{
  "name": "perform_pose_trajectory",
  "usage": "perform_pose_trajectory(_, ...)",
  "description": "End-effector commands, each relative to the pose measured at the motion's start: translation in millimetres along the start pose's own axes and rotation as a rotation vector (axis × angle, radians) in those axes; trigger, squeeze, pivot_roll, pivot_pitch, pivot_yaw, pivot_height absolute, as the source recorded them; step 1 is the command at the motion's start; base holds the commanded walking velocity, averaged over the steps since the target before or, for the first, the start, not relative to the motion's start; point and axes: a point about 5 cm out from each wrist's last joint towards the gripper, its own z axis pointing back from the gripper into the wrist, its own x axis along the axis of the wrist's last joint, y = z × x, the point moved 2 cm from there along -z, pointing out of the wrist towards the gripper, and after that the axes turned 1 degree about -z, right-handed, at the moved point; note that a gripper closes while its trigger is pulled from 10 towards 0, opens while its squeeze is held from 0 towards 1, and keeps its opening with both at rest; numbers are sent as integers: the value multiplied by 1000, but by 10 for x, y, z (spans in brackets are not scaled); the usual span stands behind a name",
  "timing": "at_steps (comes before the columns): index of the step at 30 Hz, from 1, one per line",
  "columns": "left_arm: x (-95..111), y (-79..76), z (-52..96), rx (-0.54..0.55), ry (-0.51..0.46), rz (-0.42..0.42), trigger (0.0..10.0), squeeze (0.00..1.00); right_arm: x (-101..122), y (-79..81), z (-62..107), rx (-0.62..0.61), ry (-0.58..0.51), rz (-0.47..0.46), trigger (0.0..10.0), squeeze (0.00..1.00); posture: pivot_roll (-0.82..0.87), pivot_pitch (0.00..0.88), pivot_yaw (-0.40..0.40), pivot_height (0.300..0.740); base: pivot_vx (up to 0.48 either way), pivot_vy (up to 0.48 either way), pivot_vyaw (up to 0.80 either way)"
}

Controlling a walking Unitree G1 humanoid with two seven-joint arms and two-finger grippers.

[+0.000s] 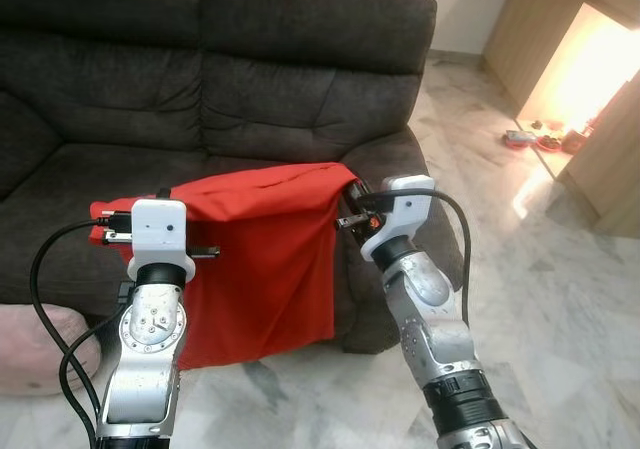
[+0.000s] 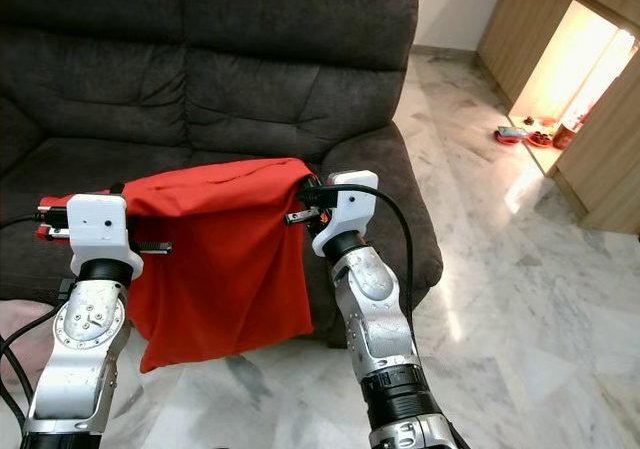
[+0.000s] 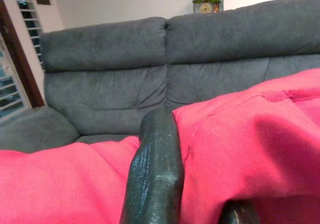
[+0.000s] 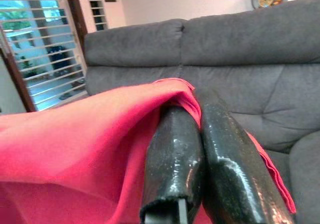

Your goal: Move the pillow to the sofa from floor

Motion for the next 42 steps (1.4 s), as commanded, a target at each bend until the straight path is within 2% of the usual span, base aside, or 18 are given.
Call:
perform_pose_trajectory(1,406,14,-70,9,-167,11,10000,0,235,27,-63,12,-96,17,10000,0,142,0,-80,740,255,0,0)
perform_pose_trajectory(7,603,114,-130,38,-230,-23,10000,0,461,65,-126,24,-178,6,10000,0,150,0,-82,740,289,0,0)
perform_pose_trajectory(12,688,159,-157,46,-260,-58,10000,0,591,101,-163,33,-223,-1,10000,0,150,0,-82,740,331,0,0)
perform_pose_trajectory(20,733,180,-170,57,-269,-61,10000,0,633,111,-165,36,-237,-6,10000,0,148,0,-82,740,424,0,0)
perform_pose_trajectory(28,880,259,-215,88,-311,-70,10000,0,684,160,-174,63,-250,-6,10000,0,150,0,-84,740,458,0,0)
perform_pose_trajectory(42,972,357,-240,120,-326,-76,10000,0,693,219,-183,91,-245,-25,10000,0,156,0,-93,740,457,0,0)
